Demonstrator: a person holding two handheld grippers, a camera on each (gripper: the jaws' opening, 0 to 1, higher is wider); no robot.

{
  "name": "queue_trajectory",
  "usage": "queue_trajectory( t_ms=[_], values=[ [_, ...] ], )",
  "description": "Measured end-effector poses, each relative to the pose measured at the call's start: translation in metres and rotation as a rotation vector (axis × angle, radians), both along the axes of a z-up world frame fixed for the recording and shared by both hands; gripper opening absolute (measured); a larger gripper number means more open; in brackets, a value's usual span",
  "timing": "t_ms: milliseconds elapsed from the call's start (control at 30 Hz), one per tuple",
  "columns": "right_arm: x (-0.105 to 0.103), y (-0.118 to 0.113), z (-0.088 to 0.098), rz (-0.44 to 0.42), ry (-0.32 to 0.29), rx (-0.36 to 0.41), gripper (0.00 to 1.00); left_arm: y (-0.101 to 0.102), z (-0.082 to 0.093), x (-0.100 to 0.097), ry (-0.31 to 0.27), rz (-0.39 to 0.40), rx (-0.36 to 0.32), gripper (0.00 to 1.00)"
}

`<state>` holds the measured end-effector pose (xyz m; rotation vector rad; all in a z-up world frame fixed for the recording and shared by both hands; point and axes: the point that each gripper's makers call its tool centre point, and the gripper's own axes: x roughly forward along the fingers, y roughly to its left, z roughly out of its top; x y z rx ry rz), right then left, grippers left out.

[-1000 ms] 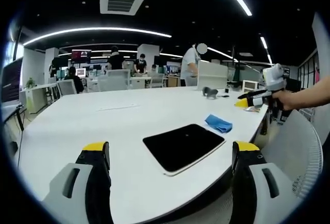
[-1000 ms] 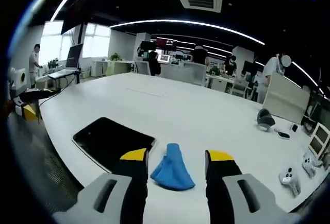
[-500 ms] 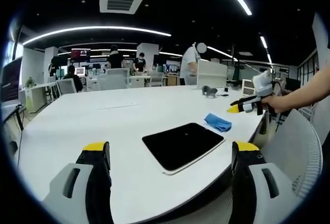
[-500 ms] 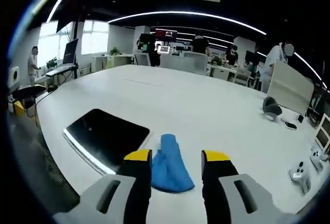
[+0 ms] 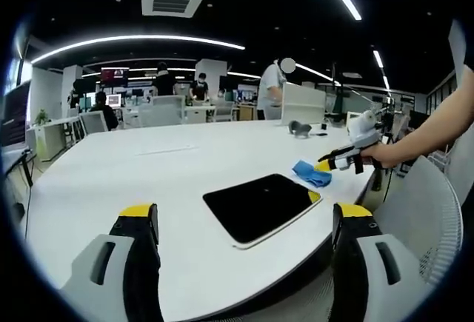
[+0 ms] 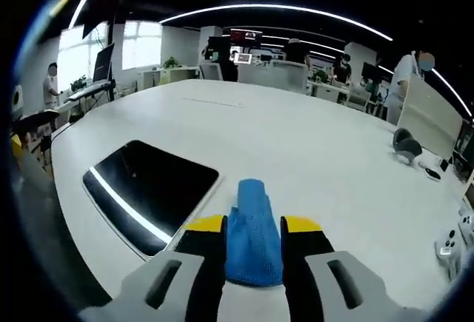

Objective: Wipe the mirror surface with the cleaning cloth until all visible marks leave the cleaned area.

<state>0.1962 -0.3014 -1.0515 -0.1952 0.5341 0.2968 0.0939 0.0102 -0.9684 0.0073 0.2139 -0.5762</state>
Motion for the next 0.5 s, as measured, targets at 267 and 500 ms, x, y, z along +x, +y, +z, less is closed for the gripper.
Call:
queue_trajectory(
  t_ms=[267, 500],
  values=[
    [0.008, -0.009, -0.009, -0.043, 0.038, 0.064, 0.18, 0.0, -0.001, 0.001, 0.008, -0.004, 0.002, 0.96],
    [0.009, 0.0, -0.022, -0.004, 0.079, 0.048, 0.11, 0.0, -0.003, 0.001, 0.012, -0.002, 0.006, 0.96]
  ],
)
